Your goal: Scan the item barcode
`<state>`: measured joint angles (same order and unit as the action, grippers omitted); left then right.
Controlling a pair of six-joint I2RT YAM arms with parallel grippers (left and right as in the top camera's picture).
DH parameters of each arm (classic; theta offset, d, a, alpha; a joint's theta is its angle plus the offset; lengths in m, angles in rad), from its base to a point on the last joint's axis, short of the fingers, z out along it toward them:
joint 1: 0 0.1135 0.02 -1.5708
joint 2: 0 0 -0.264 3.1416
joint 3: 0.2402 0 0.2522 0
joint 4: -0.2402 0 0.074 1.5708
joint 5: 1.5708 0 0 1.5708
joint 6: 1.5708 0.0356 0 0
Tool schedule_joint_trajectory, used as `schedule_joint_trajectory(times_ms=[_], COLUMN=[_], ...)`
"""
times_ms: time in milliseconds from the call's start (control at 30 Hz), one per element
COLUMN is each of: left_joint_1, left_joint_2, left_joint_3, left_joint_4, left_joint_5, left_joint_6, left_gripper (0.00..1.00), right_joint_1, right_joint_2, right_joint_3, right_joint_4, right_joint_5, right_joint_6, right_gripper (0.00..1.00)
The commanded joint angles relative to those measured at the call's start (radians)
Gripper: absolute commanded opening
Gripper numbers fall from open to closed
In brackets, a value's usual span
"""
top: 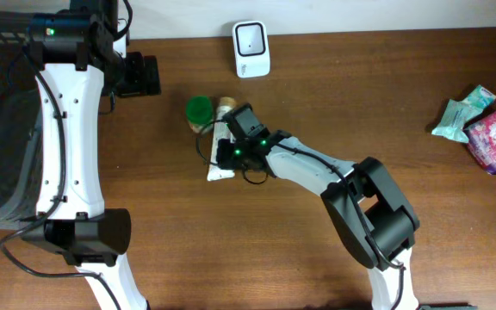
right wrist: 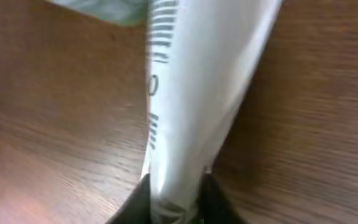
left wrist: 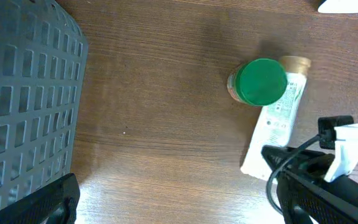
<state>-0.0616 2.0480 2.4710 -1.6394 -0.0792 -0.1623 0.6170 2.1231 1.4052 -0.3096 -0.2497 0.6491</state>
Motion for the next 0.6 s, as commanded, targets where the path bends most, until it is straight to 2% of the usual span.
schedule_joint_trajectory(times_ms=[0, 133, 167, 233, 300, 400, 433, 500, 533, 567], left_joint_1=[-0.001, -0.002, -0.002, -0.002, -0.001, -0.001, -0.001, -0.001, -0.001, -0.001], left_joint_2=[0.002, 0.002, 0.002, 0.002, 0.002, 0.002, 0.002, 0.002, 0.002, 0.002], left_joint_3=[-0.001, -0.001, -0.001, -0.001, -0.001, -0.001, -0.001, -0.001, -0.001, -0.002], left_joint_4=[0.0, 0.0, -0.001, 0.0, 0.0, 0.0, 0.0, 0.0, 0.0, 0.0], left_joint_5=[-0.004, -0.005, -0.004, -0.004, -0.005, -0.004, -0.004, -0.004, -0.005, -0.004], left_joint_6=[-0.009, -0.009, -0.009, -0.009, -0.009, -0.008, -0.009, -0.009, -0.009, -0.009], left_gripper=[0.99, 0.99, 0.99, 0.99, 0.99, 0.99, 0.99, 0.99, 0.99, 0.99], right_joint_1=[-0.068, -0.145, -0.169, -0.179, -0.179, -0.196, -0.222, -0.285, -0.32, -0.353], right_joint_2=[-0.071, -0.147, -0.152, -0.151, -0.151, -0.152, -0.152, -0.152, -0.152, -0.152], right_joint_3=[-0.01, -0.01, -0.01, -0.01, -0.01, -0.005, 0.017, 0.084, 0.108, 0.118], right_joint_4=[-0.143, -0.376, -0.465, -0.511, -0.567, -0.638, -0.692, -0.797, -0.813, -0.803], right_joint_5=[0.022, -0.008, -0.008, -0.008, -0.007, 0.0, 0.0, 0.0, 0.0, 0.0], right_joint_6=[-0.001, -0.009, -0.04, -0.117, -0.233, -0.253, -0.289, -0.332, -0.332, -0.332], right_gripper=[0.04, 0.04, 0.04, 0.08, 0.45, 0.47, 0.52, 0.65, 0.68, 0.86])
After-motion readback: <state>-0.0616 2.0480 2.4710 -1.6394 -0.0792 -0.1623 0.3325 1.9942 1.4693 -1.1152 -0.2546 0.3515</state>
